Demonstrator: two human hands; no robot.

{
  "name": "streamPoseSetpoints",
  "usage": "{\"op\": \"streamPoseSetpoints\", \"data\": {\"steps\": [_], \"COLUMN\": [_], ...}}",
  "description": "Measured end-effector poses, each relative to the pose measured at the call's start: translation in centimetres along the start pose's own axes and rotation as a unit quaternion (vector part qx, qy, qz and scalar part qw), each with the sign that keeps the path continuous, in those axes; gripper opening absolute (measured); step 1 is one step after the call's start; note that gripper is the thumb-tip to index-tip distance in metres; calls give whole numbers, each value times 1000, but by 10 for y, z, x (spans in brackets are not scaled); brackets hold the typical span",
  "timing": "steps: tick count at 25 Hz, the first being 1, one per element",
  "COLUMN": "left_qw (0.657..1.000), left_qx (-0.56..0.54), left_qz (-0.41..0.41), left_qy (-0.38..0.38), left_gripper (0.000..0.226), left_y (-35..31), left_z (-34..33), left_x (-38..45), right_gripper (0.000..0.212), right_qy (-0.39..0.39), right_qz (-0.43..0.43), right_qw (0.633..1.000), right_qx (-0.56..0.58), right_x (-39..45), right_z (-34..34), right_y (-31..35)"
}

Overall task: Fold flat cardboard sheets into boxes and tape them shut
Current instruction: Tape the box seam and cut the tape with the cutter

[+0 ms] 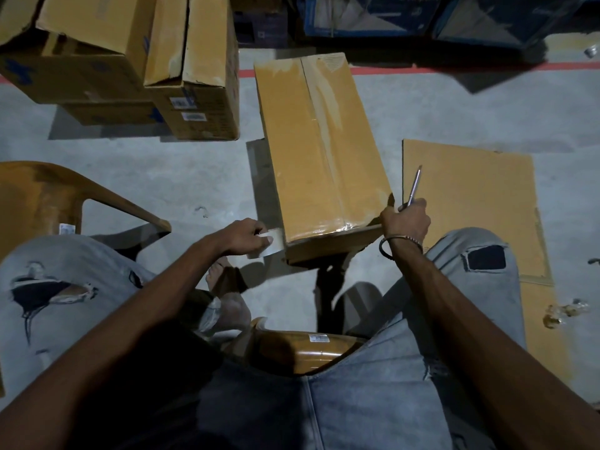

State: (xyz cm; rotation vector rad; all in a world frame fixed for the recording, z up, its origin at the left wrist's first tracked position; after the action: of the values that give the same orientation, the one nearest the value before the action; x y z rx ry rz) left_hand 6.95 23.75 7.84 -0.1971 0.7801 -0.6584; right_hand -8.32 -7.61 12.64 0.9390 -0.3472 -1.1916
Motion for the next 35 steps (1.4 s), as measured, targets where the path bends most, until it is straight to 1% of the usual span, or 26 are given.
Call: {"op": "streamPoseSetpoints", "data": {"steps": [4, 7, 8, 10, 11, 12, 14, 16, 18, 19, 20, 21, 22, 23, 24, 26, 27, 28, 29, 32, 35], "left_qw": [1000, 999, 997, 986, 980, 980, 986, 990, 991, 991, 991, 991, 991, 992, 993, 996, 996, 996, 996, 996, 995], "left_qx": [8, 33, 58, 150, 179, 182, 153, 130, 120, 120, 124, 127, 128, 124, 115, 91, 83, 81, 82, 85, 93], "left_qz": [-4, -14, -12, 10, 19, 26, 32, 36, 36, 34, 33, 33, 33, 31, 27, 5, -7, -20, -29, -34, -34], "left_qy": [-8, -35, -48, -75, -80, -77, -54, -50, -45, -38, -32, -28, -25, -22, -20, -18, -17, -16, -15, -4, -2], "left_gripper": [31, 29, 33, 42, 43, 44, 42, 42, 48, 51, 53, 54, 55, 54, 51, 46, 43, 41, 39, 33, 30], "left_y": [0, -1, -1, -3, -3, -2, -1, 4, 7, 8, 9, 10, 9, 7, 4, -1, -3, -6, -6, -7, -7], "left_z": [-2, -1, -1, -2, -4, -4, 1, 5, 8, 8, 7, 7, 9, 11, 13, 16, 17, 18, 19, 18, 17], "left_x": [1, 0, 0, -1, 0, 0, 0, 0, -2, -2, -2, -2, -2, -2, -3, -5, -5, -6, -5, -2, -1], "right_gripper": [35, 29, 29, 29, 29, 29, 32, 33, 28, 25, 23, 24, 24, 21, 18, 9, 6, 7, 15, 32, 42], "right_qy": [5, 9, 7, 3, 2, 3, 4, -5, -18, -3, 35, 96, 168, 238, 293, 364, 381, 387, 391, 417, 433], "right_qz": [15, 36, 35, 25, 19, 14, 10, 8, 28, 35, 30, -12, -95, -179, -231, -279, -295, -308, -314, -304, -311], "right_qw": [997, 995, 995, 996, 997, 997, 997, 998, 998, 999, 999, 987, 948, 893, 853, 811, 791, 773, 763, 751, 722], "right_qx": [-78, -93, -91, -83, -81, -78, -74, -69, -54, -29, 26, 127, 253, 338, 365, 362, 377, 397, 409, 413, 440], "right_x": [-8, -10, -9, -5, -3, -2, 1, 0, -4, -8, -14, -26, -41, -58, -74, -99, -106, -112, -116, -126, -136], "right_z": [-8, -13, -12, -9, -8, -7, -6, -2, 4, 7, 8, 7, 4, 1, -1, -6, -8, -8, -8, -7, -4], "right_y": [2, 1, 1, 1, 1, 1, 1, 4, 14, 18, 24, 29, 34, 37, 39, 39, 39, 39, 39, 38, 38]}}
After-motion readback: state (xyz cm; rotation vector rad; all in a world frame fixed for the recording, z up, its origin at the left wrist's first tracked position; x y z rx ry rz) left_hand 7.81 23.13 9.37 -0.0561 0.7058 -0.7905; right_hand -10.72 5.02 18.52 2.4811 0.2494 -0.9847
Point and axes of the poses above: each hand's wrist, its own x-axis towards the middle knuckle, its own z-axis out of the back of the hand, y = z × x, the point moved 2 cm from there along x, towards the middle knuckle, and after that the axes turned 15 degrees about x, right-handed, at the moved point
